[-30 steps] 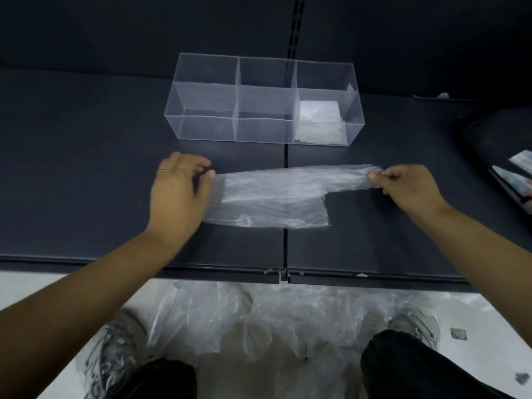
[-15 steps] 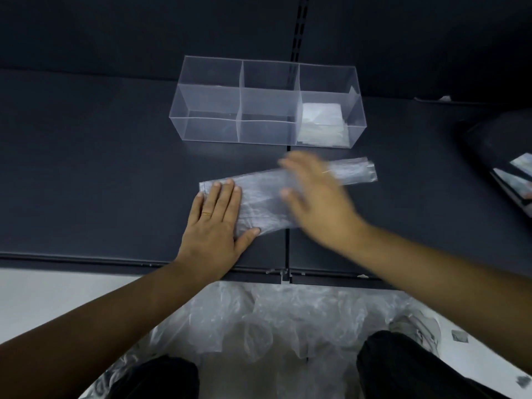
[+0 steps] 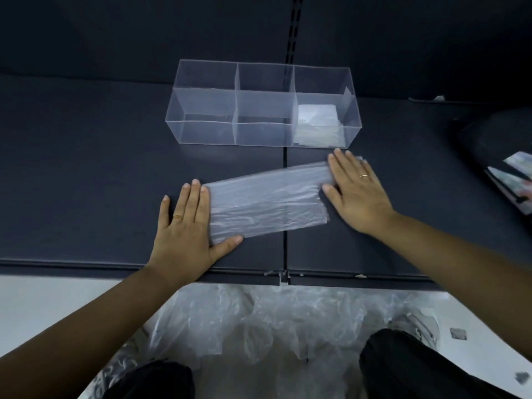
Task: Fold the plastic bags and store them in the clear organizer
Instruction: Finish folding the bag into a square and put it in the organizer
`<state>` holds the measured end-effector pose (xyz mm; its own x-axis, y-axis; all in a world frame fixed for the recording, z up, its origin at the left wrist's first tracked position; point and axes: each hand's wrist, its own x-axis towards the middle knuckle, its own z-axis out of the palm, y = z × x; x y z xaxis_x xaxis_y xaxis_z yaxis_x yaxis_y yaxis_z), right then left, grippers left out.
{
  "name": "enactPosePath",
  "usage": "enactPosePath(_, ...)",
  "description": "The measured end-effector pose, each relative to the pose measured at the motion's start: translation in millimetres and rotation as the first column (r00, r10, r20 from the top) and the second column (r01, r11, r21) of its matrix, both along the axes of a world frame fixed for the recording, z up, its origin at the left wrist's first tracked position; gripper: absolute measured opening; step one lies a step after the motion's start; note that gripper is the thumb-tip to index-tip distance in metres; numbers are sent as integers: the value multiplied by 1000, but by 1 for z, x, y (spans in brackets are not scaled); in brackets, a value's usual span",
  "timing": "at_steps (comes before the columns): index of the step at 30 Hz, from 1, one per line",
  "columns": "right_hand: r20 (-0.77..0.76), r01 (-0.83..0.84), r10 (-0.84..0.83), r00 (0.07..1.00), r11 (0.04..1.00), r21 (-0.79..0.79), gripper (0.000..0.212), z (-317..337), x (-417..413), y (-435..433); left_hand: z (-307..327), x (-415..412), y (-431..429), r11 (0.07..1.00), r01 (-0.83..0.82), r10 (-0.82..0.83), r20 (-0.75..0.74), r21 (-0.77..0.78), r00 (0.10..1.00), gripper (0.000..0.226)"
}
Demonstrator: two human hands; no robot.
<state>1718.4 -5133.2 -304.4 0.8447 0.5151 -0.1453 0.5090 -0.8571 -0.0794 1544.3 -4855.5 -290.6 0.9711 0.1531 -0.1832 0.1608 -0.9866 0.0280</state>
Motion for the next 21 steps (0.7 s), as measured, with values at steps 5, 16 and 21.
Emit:
enactPosePath(5, 126, 70, -91, 988, 985, 161, 57, 16, -8, -11, 2, -5, 16, 994, -110, 109, -47, -10, 993, 127)
enactPosePath(16, -58, -81, 117, 992, 900, 428, 3, 27, -53, 1, 9, 2, -44, 900, 321, -283, 163, -294, 945, 79)
enactPosePath(21, -301, 57, 101, 948, 878, 475, 20, 37, -52, -1, 11, 12, -51, 930, 305, -243, 279, -204, 929, 62)
